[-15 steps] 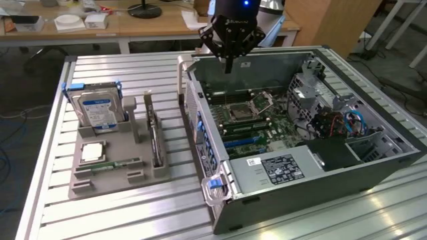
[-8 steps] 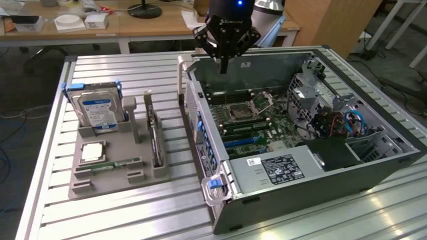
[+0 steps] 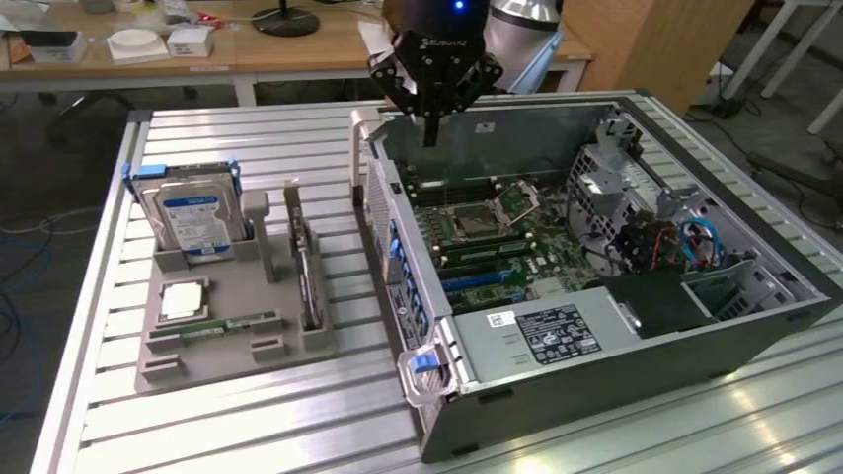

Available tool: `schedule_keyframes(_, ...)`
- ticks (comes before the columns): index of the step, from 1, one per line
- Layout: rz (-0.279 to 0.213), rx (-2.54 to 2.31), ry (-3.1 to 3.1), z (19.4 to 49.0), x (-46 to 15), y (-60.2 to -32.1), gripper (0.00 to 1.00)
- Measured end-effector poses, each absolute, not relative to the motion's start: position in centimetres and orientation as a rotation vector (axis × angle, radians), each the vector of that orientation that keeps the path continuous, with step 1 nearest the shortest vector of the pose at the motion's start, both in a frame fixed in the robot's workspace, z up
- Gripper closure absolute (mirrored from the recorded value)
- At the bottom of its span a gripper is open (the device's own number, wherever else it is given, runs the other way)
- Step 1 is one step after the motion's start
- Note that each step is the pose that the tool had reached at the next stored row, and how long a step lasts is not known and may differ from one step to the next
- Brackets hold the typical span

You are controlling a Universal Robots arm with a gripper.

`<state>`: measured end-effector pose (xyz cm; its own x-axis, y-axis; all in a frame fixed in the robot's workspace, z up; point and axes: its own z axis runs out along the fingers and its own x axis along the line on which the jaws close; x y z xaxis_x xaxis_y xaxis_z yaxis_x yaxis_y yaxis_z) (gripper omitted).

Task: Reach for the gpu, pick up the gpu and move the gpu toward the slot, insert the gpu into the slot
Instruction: 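Reach for the gpu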

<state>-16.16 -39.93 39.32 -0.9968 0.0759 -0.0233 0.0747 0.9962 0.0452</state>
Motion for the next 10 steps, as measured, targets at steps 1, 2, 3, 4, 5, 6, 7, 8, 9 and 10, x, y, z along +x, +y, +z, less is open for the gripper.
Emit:
schedule_keyframes(1,0.069,0.118,3.114,39.3,-16.3,-39.9,0.90)
schedule_keyframes(2,0.069,0.118,3.114,39.3,-16.5,-39.9,0.90)
schedule_keyframes(3,0.069,0.118,3.114,39.3,-16.7,-39.9,0.90)
schedule_keyframes(4,0.069,0.118,3.114,39.3,-16.8,-39.9,0.90)
schedule_keyframes(5,0.069,0.118,3.114,39.3,-17.0,-39.9,0.90)
schedule_keyframes(6,0.069,0.118,3.114,39.3,-17.1,-39.9,0.90)
schedule_keyframes(7,0.069,0.118,3.114,39.3,-17.3,-39.9,0.90)
schedule_keyframes(8,0.069,0.118,3.114,39.3,-17.5,-39.9,0.90)
schedule_keyframes(9,0.069,0.118,3.114,39.3,-17.7,-39.9,0.90)
schedule_keyframes(10,0.069,0.118,3.114,39.3,-17.8,-39.9,0.90)
